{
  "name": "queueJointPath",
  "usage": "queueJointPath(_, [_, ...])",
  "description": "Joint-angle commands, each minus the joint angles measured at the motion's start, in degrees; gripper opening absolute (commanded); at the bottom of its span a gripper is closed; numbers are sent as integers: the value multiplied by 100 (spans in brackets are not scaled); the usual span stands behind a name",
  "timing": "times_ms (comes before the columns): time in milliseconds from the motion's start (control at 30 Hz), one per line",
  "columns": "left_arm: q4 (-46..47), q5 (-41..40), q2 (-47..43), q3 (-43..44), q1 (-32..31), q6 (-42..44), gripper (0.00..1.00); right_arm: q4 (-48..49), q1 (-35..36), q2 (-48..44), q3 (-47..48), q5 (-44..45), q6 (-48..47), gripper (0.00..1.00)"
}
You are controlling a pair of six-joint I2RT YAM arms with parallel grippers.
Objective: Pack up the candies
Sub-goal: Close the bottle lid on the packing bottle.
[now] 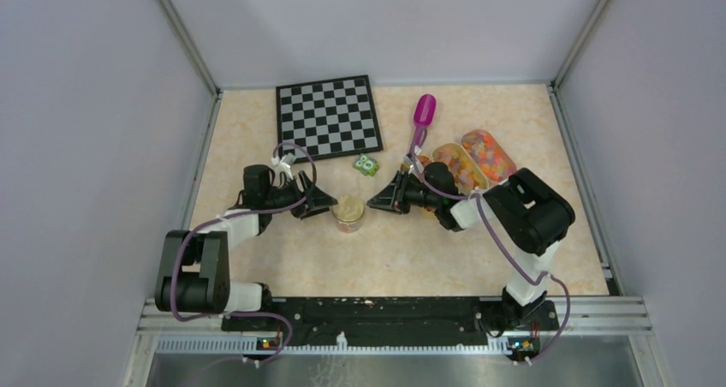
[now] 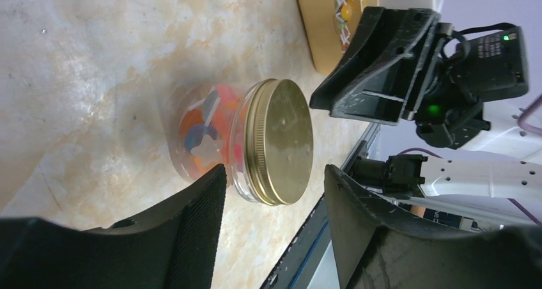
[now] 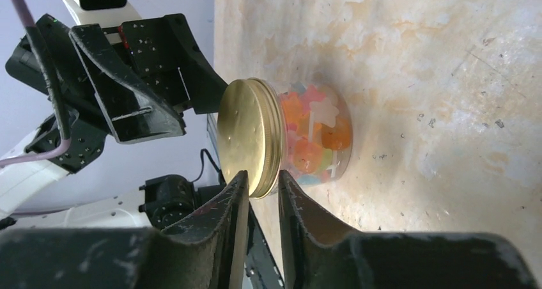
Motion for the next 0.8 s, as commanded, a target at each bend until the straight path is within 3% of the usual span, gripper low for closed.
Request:
queueJointPath(0, [-501, -147, -70, 236, 9, 412, 65, -611, 76, -556, 226, 214, -659, 26])
queueJointPath(133, [-726, -277, -140, 271, 8, 517, 66, -1406, 177, -746, 489, 476, -1154, 36])
queueJointPath(767, [-652, -230, 54, 218, -46, 406, 57, -2047, 417, -488, 1060, 591, -1471, 36])
